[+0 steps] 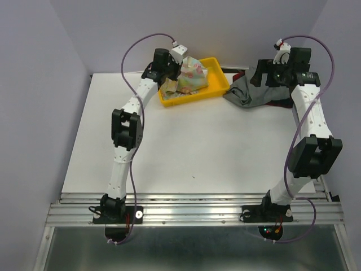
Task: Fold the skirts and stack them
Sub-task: Grab the skirt from the pile, then move the skirt to the center of the board
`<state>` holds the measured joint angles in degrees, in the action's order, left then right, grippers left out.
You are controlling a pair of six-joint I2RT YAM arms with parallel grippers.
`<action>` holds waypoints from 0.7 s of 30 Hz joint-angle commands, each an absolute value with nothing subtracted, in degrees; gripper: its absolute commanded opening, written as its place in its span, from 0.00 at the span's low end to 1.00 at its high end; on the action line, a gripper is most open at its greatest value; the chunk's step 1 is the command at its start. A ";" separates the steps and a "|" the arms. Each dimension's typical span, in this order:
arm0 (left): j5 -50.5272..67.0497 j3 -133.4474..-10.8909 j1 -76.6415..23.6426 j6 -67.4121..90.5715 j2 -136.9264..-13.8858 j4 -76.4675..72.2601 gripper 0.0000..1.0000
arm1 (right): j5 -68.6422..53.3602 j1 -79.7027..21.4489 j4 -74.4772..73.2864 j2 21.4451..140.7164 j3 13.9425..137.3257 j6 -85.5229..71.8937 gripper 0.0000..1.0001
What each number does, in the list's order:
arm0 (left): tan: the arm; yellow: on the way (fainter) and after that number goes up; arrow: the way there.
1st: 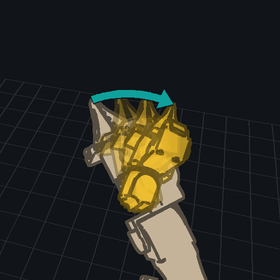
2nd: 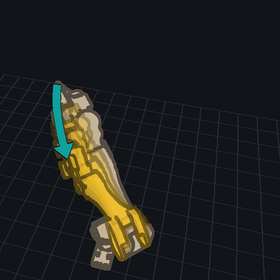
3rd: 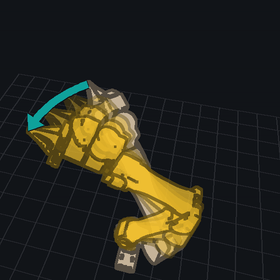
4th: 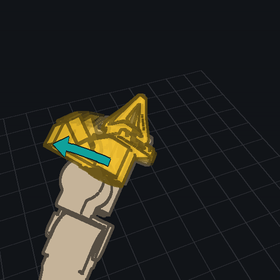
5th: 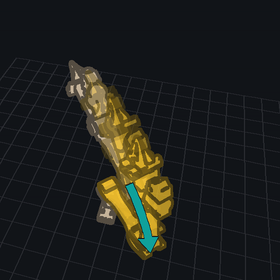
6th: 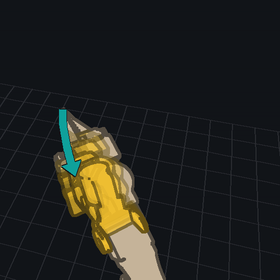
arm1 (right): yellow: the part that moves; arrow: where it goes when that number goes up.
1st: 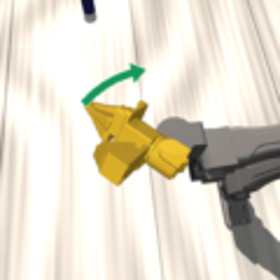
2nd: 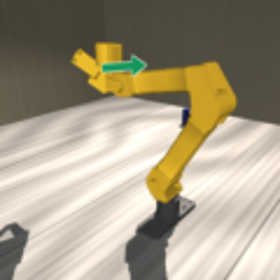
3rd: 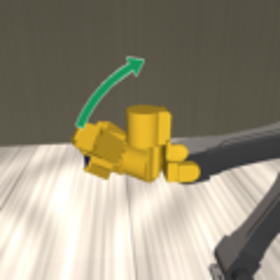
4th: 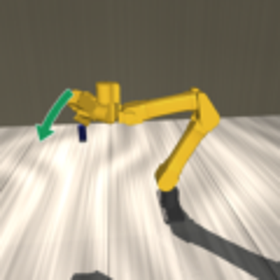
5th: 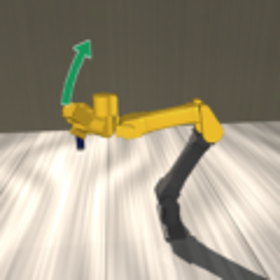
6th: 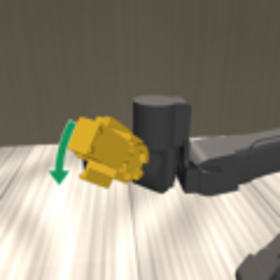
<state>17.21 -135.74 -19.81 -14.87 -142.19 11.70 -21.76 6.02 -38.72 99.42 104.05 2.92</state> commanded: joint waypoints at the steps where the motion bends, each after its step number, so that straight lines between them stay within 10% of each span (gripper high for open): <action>1: 24.78 -138.78 -19.95 -10.47 -124.66 6.24 0.00 | -23.82 6.50 -35.68 97.29 101.87 2.55 1.00; 21: 33.22 -97.43 -28.38 -16.43 -90.53 16.26 0.00 | -36.90 6.50 -37.17 102.74 99.15 7.11 1.00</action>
